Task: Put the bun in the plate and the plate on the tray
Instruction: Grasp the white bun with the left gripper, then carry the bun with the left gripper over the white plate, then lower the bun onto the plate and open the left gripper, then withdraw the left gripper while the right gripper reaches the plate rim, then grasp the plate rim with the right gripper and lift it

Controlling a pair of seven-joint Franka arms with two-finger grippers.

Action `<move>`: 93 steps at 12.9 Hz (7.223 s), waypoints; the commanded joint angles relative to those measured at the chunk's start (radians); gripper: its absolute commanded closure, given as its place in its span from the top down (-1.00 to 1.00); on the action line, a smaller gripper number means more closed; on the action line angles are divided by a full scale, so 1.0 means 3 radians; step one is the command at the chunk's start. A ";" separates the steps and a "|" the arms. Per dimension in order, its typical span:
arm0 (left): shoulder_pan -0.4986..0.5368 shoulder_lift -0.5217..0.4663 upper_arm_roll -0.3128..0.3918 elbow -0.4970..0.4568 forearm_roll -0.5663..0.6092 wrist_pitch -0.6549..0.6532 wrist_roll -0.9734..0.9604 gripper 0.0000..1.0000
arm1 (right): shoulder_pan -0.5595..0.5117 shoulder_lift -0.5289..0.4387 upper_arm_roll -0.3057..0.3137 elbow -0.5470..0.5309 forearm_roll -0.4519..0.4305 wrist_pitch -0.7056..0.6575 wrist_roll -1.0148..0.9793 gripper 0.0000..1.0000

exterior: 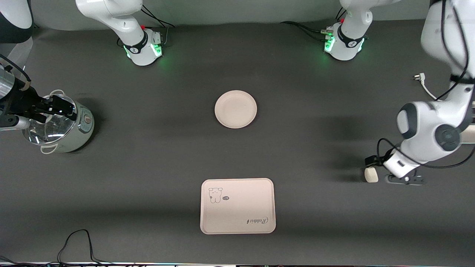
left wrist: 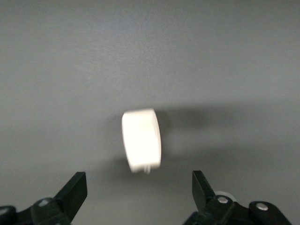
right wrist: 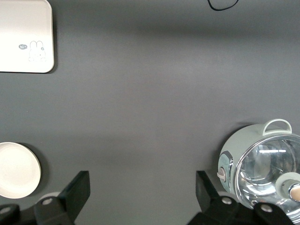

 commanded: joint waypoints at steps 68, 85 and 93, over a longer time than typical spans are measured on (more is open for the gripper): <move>-0.0287 -0.1125 -0.0044 0.1600 -0.0019 -0.2959 -0.1098 1.00 | 0.2204 0.1665 0.0004 -0.1230 0.1240 0.2128 0.1816 0.98; -0.0795 -0.2261 0.0614 0.0260 -0.0132 -0.2484 -0.0405 1.00 | 0.2542 0.1440 0.0004 -0.1733 0.1246 0.2483 0.1979 0.08; -0.0775 -0.2169 0.0614 0.0352 -0.0158 -0.2519 -0.0416 1.00 | 0.2527 0.1424 0.0004 -0.1712 0.1246 0.2447 0.2082 -0.70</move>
